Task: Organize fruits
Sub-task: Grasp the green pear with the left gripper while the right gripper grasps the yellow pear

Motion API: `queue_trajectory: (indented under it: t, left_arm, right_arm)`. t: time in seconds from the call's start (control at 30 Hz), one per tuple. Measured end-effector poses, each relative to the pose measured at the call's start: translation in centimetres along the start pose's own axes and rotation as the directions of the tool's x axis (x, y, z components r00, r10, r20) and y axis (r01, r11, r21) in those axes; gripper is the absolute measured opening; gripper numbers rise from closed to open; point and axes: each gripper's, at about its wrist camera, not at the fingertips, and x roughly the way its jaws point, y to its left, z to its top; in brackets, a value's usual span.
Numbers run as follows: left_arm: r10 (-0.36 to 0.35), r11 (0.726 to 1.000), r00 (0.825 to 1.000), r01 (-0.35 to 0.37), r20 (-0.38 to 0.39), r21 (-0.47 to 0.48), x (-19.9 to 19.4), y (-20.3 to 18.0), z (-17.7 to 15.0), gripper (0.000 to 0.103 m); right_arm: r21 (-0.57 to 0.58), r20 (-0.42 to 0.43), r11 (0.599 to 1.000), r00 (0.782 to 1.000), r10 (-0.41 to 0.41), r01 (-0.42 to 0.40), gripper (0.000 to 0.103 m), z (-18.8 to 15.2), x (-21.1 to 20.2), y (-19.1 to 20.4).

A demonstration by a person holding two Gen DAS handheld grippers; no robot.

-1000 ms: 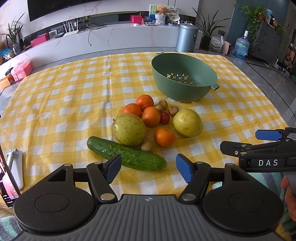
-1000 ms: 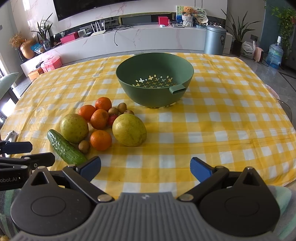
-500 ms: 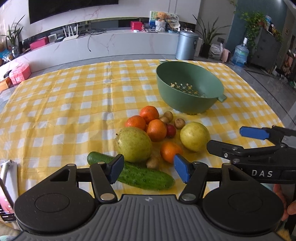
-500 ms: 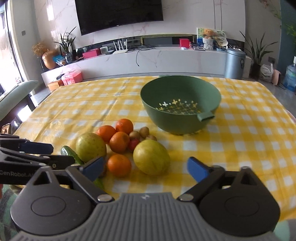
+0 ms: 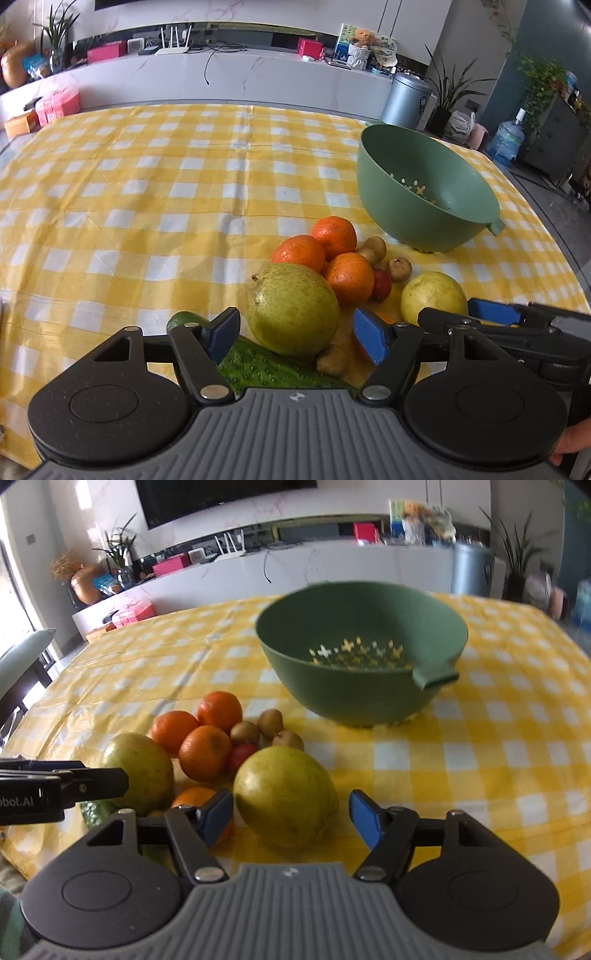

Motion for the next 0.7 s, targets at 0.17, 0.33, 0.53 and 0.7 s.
queue_trajectory:
  t: [0.17, 0.33, 0.53, 0.7]
  left_arm:
    - [-0.006, 1.000, 1.000, 0.006, -0.008, -0.005, 0.9, 0.2, 0.3, 0.084]
    - [-0.026, 0.999, 0.999, 0.025, -0.028, -0.031, 1.8, 0.6, 0.4, 0.084]
    - [-0.025, 0.999, 0.999, 0.024, -0.044, -0.040, 2.5, 0.7, 0.6, 0.082]
    - [-0.033, 0.999, 0.998, 0.031, -0.047, -0.043, 2.4, 0.8, 0.7, 0.075]
  right_arm:
    - [0.035, 0.001, 0.999, 0.999, 0.034, -0.034, 0.067, 0.0, 0.6, -0.3]
    - [0.037, 0.004, 0.998, 0.999, 0.049, -0.049, 0.067, 0.1, 0.9, -0.2]
    - [0.038, -0.014, 0.998, 0.999, 0.043, -0.043, 0.067, 0.1, 1.6, -0.1]
    - [0.036, -0.011, 0.999, 0.999, 0.034, -0.034, 0.065, 0.2, 1.6, -0.1]
